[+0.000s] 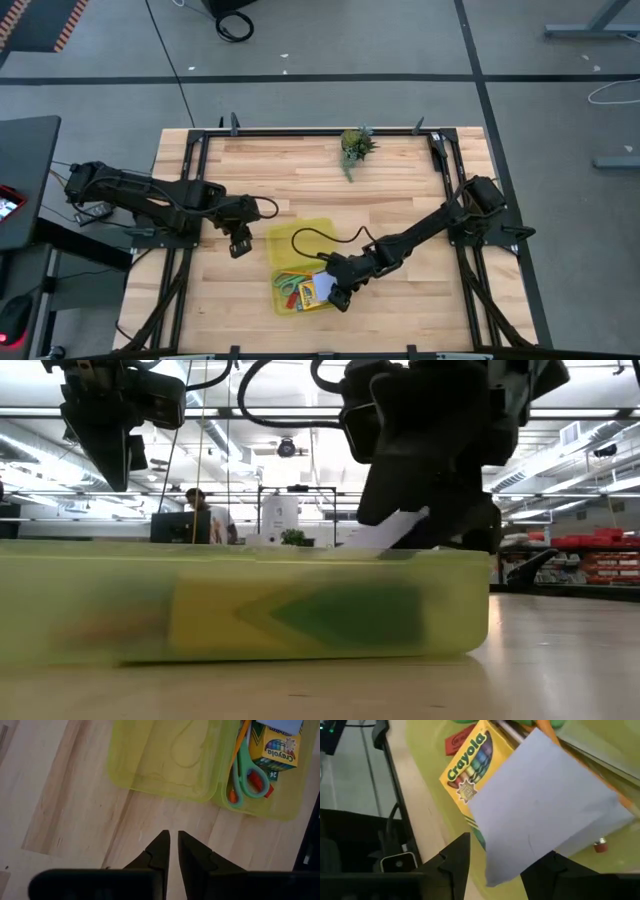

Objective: Pack school essentials
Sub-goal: Put the violet sticky notes into the yellow supply box

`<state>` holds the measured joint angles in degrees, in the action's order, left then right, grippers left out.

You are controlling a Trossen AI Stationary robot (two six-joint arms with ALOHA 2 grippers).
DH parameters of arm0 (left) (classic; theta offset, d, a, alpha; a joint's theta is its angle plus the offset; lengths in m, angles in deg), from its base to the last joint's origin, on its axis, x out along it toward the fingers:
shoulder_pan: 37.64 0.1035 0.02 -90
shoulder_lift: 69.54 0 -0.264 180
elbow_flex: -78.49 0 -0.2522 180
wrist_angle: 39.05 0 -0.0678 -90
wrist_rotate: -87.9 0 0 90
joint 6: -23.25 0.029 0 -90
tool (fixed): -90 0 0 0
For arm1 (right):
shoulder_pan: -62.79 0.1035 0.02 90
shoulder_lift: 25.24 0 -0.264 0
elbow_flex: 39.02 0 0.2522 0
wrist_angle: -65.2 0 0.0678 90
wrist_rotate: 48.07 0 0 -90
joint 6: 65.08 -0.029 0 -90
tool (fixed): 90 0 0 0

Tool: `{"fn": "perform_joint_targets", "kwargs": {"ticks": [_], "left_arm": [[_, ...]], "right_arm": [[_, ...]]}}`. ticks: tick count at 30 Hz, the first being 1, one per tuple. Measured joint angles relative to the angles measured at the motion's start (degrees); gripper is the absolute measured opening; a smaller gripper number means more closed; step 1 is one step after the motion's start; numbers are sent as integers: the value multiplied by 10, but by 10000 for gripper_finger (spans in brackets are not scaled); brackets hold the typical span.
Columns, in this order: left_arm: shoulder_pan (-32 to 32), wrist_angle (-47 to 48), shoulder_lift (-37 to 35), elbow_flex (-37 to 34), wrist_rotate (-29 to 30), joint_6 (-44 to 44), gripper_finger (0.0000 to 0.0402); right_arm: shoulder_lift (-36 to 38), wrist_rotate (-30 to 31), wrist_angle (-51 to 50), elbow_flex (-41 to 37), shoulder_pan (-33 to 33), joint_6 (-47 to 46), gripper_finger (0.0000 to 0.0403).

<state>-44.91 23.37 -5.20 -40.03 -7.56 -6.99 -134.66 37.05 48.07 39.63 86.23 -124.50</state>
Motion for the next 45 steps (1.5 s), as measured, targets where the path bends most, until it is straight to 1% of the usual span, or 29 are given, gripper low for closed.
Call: {"fn": "perform_joint_targets", "kwargs": {"ticks": [4,7,10,13,17,20,24,27,29,31,34,36,39,42,45], "left_arm": [[0,0,0,0,0,0,39],[0,0,0,0,0,-1,42],[0,-1,0,0,0,-1,45],[0,-7,0,0,0,-1,47],[0,-11,0,0,0,-1,48],[0,-11,0,0,0,-1,47],[0,-10,0,0,0,-1,43],[0,-10,0,0,0,-1,40],[0,-10,0,0,0,-1,40],[0,-10,0,0,0,0,41],[0,-10,0,0,0,10,45],[0,-10,0,0,0,12,45],[0,-10,0,0,0,9,43],[0,-10,0,0,-1,9,39],[0,-10,0,0,-1,9,35]], "right_arm": [[0,-40,-1,9,-15,-16,159],[0,-87,-6,19,-35,-60,159],[0,-147,-39,30,-54,-114,160],[0,-182,-84,35,-69,-148,160],[0,-222,-103,41,-83,-183,160],[0,-240,-112,41,-90,-192,160],[0,-288,-124,44,-95,-201,159],[0,-314,-174,68,-94,-191,159],[0,-315,-228,90,-94,-167,159],[0,-290,-244,112,-94,-132,159],[0,-215,-238,141,-92,-76,159],[0,-169,-238,144,-90,-41,159],[0,-142,-230,128,-89,-19,159],[0,-139,-183,92,-90,-17,159],[0,-123,-135,59,-89,-15,159]]}}
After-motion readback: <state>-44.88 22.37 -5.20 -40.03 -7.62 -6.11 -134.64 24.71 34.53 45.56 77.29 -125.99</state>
